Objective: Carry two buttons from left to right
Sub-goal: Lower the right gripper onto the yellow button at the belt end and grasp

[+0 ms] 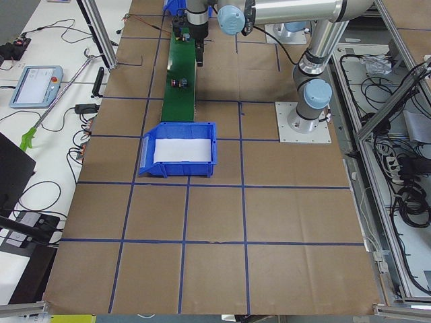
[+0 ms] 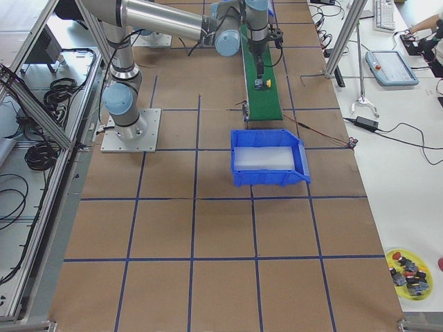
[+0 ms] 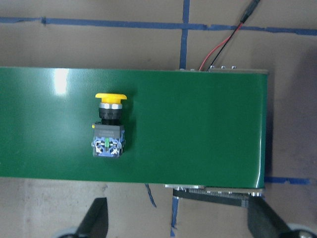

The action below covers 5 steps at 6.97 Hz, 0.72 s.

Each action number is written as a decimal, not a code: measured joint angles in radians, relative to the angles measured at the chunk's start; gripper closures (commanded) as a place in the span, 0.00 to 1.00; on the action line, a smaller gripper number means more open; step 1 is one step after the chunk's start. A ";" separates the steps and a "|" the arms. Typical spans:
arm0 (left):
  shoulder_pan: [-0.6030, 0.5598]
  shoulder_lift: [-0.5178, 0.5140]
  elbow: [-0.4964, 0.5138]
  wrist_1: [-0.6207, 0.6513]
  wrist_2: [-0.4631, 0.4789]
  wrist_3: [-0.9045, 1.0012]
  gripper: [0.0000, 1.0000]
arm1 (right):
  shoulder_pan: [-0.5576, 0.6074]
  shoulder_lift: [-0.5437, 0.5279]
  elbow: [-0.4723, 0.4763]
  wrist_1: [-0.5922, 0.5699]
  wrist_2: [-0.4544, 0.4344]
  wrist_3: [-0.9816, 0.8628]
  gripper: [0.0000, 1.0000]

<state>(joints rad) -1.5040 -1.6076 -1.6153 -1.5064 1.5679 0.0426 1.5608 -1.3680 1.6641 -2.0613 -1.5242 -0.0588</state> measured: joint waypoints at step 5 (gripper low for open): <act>0.000 0.000 0.000 0.000 0.000 -0.001 0.00 | 0.011 0.165 0.004 -0.097 0.012 0.012 0.01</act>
<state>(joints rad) -1.5035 -1.6077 -1.6153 -1.5064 1.5677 0.0414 1.5723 -1.2032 1.6684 -2.1582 -1.5126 -0.0469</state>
